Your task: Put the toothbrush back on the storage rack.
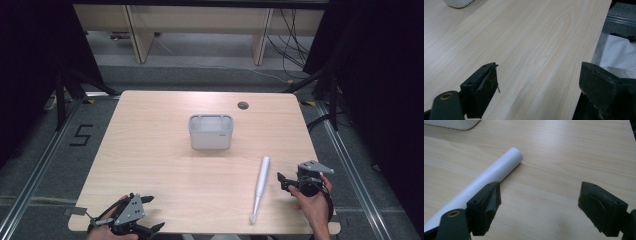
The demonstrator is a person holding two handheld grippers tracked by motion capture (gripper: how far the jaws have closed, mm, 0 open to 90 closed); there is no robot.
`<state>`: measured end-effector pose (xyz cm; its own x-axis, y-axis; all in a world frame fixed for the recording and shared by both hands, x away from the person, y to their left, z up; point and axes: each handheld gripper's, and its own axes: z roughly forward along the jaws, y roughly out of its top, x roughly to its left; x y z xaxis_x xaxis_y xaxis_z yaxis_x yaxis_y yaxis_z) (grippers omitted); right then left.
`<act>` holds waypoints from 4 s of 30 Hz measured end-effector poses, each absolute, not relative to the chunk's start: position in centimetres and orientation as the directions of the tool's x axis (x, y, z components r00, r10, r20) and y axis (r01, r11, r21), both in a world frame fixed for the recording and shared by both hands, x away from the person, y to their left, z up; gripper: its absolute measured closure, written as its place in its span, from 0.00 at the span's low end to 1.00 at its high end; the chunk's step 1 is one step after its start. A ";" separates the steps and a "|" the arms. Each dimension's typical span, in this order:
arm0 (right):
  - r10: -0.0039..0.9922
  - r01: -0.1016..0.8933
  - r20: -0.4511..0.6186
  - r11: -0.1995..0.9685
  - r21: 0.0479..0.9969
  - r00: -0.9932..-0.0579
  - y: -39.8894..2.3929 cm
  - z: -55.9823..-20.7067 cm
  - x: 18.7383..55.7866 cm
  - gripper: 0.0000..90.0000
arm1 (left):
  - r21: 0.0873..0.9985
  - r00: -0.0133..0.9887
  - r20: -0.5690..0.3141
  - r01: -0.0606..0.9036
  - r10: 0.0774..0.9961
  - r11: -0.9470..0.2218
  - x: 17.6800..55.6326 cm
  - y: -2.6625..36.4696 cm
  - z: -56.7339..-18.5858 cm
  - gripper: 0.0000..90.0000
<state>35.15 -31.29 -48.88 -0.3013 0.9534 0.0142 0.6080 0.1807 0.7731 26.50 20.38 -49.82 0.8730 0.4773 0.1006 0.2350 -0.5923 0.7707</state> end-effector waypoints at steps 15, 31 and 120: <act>0.931 0.564 0.023 0.201 0.801 -0.364 -30.1 -48.2 35.7 0.36 | 0.787 0.867 0.095 0.236 0.490 -0.570 26.4 20.1 -50.0 0.16; 0.893 0.478 -0.047 0.283 0.832 -0.447 -28.9 -47.2 36.7 0.83 | 0.781 0.868 0.092 0.241 0.489 -0.576 26.5 20.2 -50.1 0.16; 0.858 0.617 -0.040 0.399 0.678 -0.511 -28.7 -48.7 37.0 0.99 | 0.771 0.879 0.100 0.227 0.466 -0.595 26.4 20.3 -49.8 0.16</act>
